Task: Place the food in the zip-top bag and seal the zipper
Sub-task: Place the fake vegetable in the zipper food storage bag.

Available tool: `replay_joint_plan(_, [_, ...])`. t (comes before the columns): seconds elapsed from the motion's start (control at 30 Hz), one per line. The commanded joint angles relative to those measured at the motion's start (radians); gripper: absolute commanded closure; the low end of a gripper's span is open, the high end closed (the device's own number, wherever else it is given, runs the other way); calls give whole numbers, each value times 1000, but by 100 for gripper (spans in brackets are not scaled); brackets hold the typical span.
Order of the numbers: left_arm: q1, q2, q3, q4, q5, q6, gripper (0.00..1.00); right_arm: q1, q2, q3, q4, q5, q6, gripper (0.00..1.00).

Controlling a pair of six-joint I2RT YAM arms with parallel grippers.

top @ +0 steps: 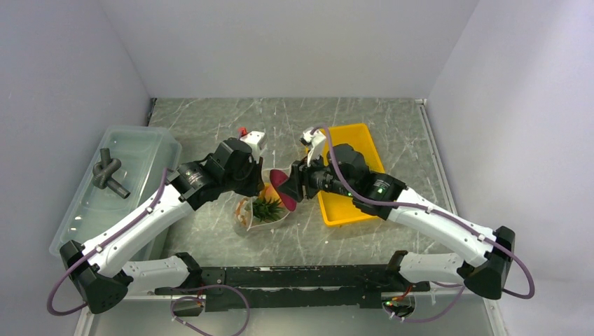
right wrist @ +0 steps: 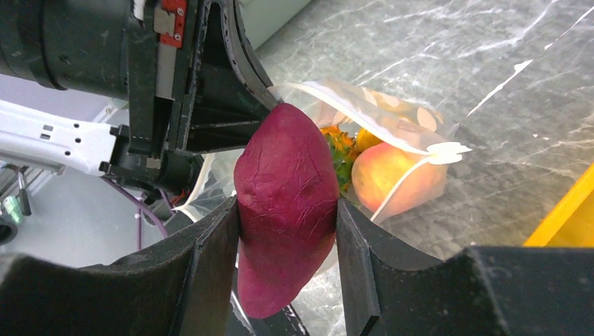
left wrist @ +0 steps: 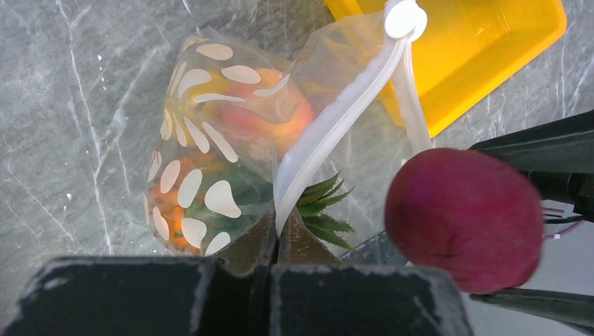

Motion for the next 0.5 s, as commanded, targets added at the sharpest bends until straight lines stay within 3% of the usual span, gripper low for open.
replay_joint_plan(0.0, [1, -17, 34, 1, -2, -6, 100, 21, 26, 1, 42, 6, -3, 83])
replay_joint_plan(0.47, [0, -25, 40, 0, 7, -4, 100, 27, 157, 87, -29, 127, 85, 82])
